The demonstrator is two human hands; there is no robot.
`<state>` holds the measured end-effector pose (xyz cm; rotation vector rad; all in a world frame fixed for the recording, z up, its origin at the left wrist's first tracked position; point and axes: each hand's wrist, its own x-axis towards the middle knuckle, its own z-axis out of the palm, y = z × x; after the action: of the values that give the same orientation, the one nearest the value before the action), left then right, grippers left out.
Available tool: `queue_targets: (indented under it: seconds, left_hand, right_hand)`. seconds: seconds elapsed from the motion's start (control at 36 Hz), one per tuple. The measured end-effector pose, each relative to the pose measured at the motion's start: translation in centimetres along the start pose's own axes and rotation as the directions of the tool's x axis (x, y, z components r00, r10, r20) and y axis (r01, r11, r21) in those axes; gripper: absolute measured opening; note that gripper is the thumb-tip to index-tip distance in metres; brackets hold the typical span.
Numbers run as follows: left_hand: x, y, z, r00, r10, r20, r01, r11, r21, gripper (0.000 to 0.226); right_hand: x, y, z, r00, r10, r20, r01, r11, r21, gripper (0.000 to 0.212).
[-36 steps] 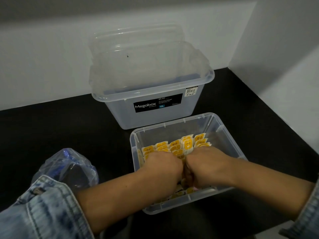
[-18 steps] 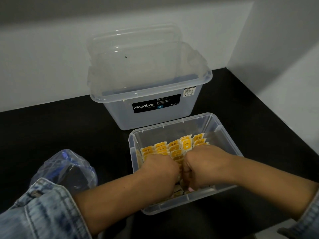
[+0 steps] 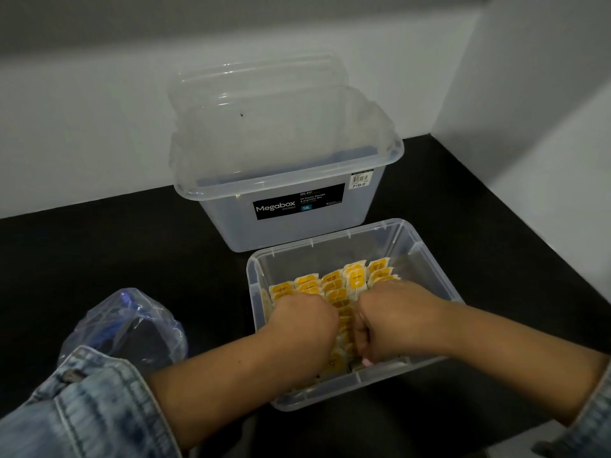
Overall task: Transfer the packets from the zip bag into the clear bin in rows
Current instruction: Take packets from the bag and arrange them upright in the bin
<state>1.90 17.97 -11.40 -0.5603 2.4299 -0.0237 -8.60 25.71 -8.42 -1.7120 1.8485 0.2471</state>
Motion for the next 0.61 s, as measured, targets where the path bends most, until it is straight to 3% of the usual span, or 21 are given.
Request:
queue_targets:
  seconds: [0.19, 0.33, 0.47, 0.61]
  left_hand:
    - [-0.9, -0.2, -0.2, 0.998, 0.008, -0.069, -0.009, 1.000, -0.016, 0.013]
    - [-2.1, -0.9, -0.4, 0.982, 0.017, -0.186, -0.042, 0.991, -0.131, 0.031]
    - [-3.7, -2.1, -0.9, 0.886, -0.077, -0.457, -0.111, 0.922, -0.371, 0.048]
    - [-5.8, -5.0, -1.2, 0.803, -0.253, -0.540, -0.101, 0.834, -0.542, 0.047]
  right_hand:
    - [-0.7, -0.1, -0.4, 1.000, -0.013, -0.007, 0.013, 0.999, 0.051, 0.015]
    - [-1.1, 0.0, -0.8, 0.998, -0.025, -0.061, 0.029, 0.997, 0.070, 0.018]
    - [-1.7, 1.0, -1.1, 0.984, 0.005, -0.178, 0.015, 0.994, 0.111, 0.018]
    - [-1.9, 0.6, -2.1, 0.972, 0.036, -0.234, 0.006, 0.984, 0.176, 0.015]
